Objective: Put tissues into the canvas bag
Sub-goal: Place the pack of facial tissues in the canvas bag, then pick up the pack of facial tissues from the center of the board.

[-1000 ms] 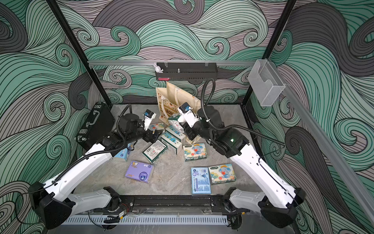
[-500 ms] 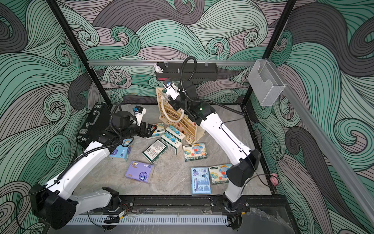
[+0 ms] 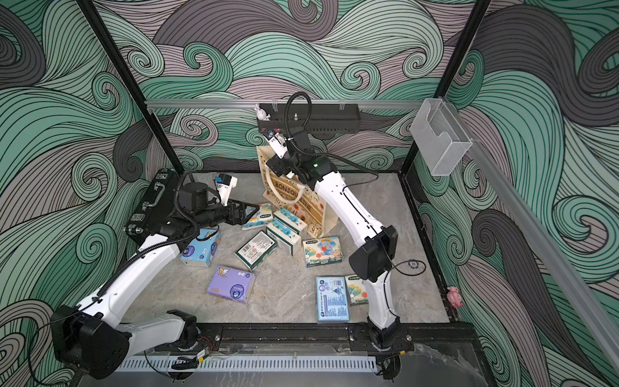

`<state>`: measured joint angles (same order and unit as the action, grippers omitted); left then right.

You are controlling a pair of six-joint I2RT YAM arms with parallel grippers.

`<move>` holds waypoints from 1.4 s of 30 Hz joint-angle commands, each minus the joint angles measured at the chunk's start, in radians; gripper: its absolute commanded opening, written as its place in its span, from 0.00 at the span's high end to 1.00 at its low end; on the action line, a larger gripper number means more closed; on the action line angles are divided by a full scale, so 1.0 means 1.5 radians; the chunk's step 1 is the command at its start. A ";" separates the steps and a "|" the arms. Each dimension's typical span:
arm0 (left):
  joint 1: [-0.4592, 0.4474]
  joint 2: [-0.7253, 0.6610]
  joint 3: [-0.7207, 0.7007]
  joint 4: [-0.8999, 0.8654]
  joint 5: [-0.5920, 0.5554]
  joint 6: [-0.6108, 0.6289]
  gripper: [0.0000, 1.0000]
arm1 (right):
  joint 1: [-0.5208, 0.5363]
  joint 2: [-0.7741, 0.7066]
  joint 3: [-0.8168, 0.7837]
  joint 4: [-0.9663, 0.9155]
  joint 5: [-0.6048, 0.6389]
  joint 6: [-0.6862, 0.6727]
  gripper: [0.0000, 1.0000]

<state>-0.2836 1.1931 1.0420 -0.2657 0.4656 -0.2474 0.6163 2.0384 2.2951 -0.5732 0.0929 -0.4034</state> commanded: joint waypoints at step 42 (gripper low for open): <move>0.002 0.243 0.090 -0.096 0.114 -0.054 0.18 | 0.092 -0.952 -1.172 0.039 -0.137 0.548 0.12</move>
<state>-0.2771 1.5265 1.1168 -0.3531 0.5785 -0.3016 0.7486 0.6109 0.5739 -0.4976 -0.1089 0.3538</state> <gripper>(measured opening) 0.826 0.871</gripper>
